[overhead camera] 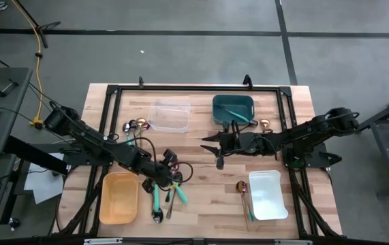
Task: Sort silverware by color (type)
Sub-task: Put the green spoon into the blue bin
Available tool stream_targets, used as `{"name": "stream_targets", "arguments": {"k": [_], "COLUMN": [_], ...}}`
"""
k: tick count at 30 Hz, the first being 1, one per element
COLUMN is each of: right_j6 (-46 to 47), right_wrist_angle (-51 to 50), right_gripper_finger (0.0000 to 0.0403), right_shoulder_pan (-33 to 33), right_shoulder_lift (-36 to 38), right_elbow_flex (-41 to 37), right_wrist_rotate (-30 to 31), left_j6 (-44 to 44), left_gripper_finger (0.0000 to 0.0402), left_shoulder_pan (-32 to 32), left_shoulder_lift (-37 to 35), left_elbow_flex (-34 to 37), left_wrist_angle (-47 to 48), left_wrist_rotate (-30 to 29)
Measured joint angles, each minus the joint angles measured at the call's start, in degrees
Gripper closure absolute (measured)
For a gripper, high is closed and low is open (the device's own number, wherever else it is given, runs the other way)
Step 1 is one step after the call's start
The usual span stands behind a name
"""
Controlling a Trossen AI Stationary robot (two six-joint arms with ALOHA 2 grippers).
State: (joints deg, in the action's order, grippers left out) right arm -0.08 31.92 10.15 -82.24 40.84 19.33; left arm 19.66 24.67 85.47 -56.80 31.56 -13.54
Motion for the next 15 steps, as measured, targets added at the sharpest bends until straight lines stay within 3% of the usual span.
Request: {"name": "stream_targets", "arguments": {"k": [5, 15], "right_j6": [0.1, 0.1], "right_wrist_angle": [-0.1, -0.2], "right_gripper_finger": [0.0289, 0.0289], "right_shoulder_pan": [0.0, 0.0], "right_shoulder_lift": [0.0, 0.0], "right_elbow_flex": [0.0, 0.0], "right_wrist_rotate": [0.0, 0.0], "left_j6": [-1.0, 1.3], "left_gripper_finger": [0.0380, 0.0267], "left_shoulder_pan": [0.0, 2.1], "left_shoulder_lift": [0.0, 3.6], "left_elbow_flex": [0.0, 0.0], "left_wrist_angle": [0.8, 0.7], "left_wrist_rotate": [0.1, 2.9]}}
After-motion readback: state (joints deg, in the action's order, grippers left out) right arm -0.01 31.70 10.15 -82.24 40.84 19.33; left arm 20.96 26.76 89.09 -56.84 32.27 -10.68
